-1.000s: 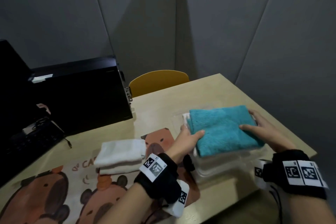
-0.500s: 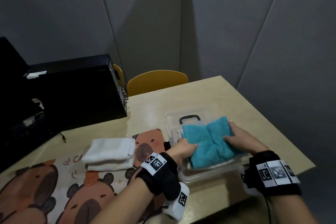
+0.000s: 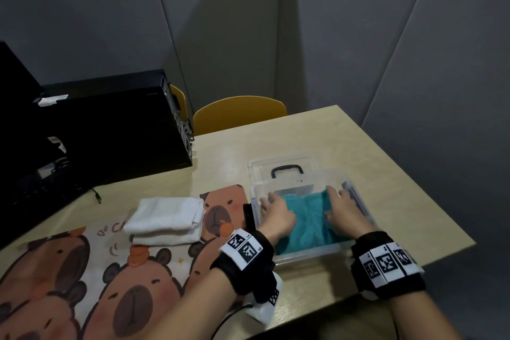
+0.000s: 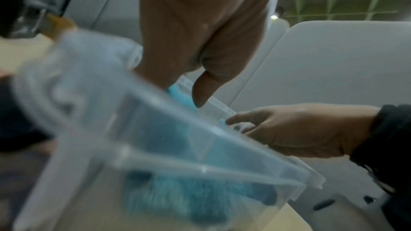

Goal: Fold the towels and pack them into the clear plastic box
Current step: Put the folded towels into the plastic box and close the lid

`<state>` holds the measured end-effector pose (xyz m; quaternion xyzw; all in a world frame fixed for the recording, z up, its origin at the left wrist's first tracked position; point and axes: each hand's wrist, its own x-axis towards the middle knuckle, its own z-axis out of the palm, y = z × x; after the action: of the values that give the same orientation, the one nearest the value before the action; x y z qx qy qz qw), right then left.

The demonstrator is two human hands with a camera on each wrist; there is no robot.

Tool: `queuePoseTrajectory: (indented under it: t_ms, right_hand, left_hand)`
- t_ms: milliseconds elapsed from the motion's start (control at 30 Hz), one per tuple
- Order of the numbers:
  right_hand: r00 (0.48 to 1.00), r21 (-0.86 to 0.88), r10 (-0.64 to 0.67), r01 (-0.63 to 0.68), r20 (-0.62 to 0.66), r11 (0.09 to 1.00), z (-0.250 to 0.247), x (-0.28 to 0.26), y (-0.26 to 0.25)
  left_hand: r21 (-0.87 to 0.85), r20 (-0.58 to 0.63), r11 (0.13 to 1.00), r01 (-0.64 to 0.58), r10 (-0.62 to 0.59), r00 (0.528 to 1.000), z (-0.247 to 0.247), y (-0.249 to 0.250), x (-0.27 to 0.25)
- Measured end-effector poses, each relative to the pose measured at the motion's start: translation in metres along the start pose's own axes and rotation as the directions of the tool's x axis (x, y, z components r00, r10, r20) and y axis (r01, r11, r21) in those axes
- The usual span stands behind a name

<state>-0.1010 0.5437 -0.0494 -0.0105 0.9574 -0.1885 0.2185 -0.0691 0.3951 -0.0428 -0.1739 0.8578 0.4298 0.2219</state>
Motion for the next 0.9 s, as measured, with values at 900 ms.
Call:
queuePoseTrajectory:
  t_ms: [900]
  right_hand:
    - [0.941, 0.031, -0.270, 0.270, 0.202, 0.962, 0.114, -0.016, -0.256]
  left_hand:
    - [-0.052, -0.459, 0.995, 0.082, -0.097, 0.883, -0.213, -0.223, 0.029]
